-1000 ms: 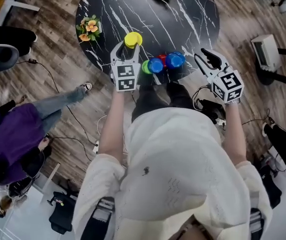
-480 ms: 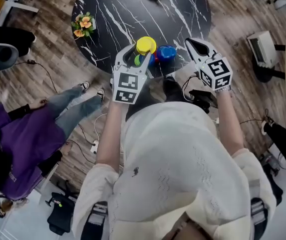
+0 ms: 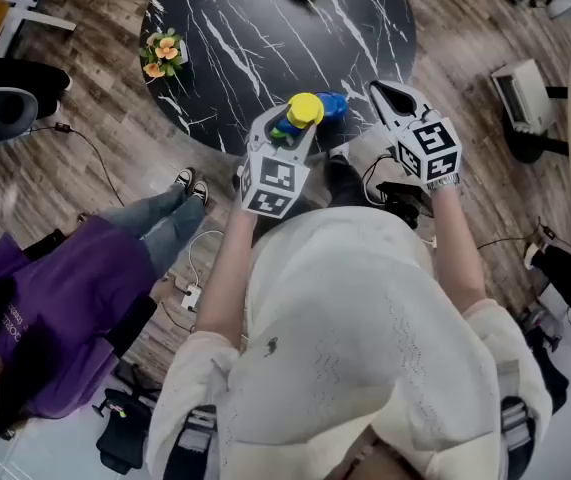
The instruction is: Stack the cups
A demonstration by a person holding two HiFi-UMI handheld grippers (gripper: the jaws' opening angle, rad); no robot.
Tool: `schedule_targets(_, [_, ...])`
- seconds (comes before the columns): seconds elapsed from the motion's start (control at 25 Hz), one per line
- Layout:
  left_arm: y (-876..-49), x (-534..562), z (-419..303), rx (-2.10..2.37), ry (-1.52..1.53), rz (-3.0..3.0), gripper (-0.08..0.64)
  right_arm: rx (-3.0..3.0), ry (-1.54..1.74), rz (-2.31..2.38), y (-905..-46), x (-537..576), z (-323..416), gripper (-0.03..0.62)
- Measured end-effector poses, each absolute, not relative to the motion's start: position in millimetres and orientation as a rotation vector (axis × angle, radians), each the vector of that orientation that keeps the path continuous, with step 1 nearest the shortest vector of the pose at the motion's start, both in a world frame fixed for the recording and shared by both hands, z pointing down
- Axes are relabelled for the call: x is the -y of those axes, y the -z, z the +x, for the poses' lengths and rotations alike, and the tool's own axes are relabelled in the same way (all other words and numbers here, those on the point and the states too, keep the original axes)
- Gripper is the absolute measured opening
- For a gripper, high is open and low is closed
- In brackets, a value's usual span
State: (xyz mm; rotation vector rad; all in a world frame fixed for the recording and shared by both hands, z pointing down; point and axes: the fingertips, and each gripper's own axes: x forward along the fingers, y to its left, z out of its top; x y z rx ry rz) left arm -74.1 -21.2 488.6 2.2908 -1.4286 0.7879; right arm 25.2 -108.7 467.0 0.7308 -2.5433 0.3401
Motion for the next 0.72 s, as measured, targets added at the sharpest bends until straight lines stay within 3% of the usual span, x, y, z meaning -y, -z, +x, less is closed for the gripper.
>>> schedule_targets(0.24, [-496,24,-70,1.422,-0.808,2.29,0.216,2.53,-0.35,0.733,-473,106,29,0.009])
schedule_targets(0.48, [-479,19,-67,1.408,-0.622,2.316,0.278,2.555,-0.356,0.726,-467,104,23,0.009])
schedule_targets(0.52, [-469,19,-70,1.428,-0.544,2.314,0.265,2.566,-0.363,0.724,-464,103,21,0.009])
schedule_targets(0.64, [-433,19,-93,1.547,-0.246,2.254,0.05,2.612,-0.4,0.731,-453,102,15,0.008])
schedule_targets(0.72, [-418,22,-117,1.669,-0.16,2.195,0.021,2.643,-0.432,0.744,-445,104,11,0.008])
